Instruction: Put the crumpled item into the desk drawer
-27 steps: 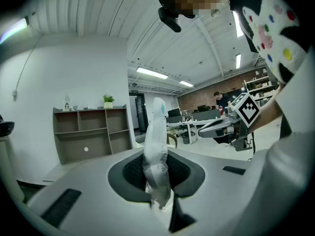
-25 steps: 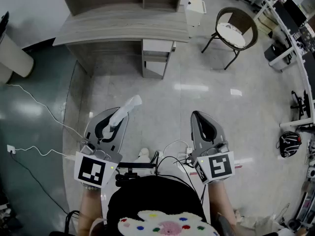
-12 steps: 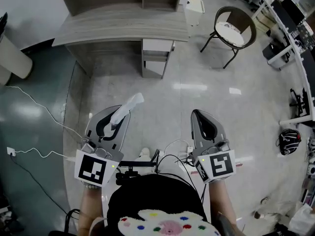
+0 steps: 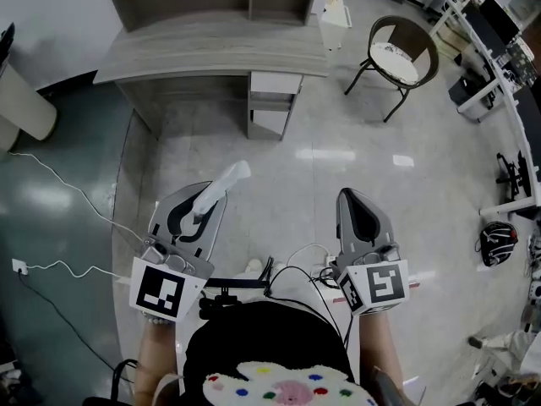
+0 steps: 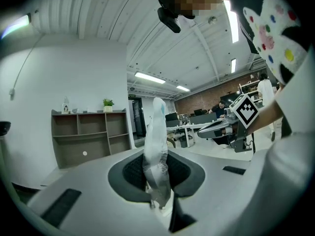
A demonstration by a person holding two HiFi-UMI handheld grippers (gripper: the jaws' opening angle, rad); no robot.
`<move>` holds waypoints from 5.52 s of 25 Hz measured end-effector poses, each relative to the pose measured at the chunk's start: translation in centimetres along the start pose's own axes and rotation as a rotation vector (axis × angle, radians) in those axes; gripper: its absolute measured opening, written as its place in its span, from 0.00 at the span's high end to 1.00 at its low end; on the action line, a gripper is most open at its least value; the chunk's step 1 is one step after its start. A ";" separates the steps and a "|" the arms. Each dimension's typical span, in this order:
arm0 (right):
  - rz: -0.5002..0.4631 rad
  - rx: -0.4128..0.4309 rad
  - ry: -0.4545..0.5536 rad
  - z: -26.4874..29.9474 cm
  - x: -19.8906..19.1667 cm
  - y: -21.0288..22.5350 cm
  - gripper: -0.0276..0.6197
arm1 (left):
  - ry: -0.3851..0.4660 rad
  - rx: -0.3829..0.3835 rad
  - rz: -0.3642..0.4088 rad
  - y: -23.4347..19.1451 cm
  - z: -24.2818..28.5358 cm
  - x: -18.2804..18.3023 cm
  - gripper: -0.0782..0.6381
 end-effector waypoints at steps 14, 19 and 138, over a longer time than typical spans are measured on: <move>-0.013 -0.008 0.026 0.4 0.1 -1.6 0.94 | 0.018 0.013 0.006 -1.7 -1.4 -1.1 0.82; -0.006 -0.008 0.031 1.8 0.3 -0.7 0.94 | 0.021 0.018 0.008 -2.7 -0.1 -0.7 0.82; 0.596 0.348 -0.232 53.2 -27.5 11.4 0.77 | -0.122 0.099 -0.131 -25.7 34.0 -18.2 0.82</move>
Point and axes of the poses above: the fingertips, and each gripper's own axes: z forward along the fingers, y to its right, x out of its top, the point moved 10 cm from there along -z, backward along the fingers, and after that the axes turned 7 degrees about -x, right-handed, at the moved point
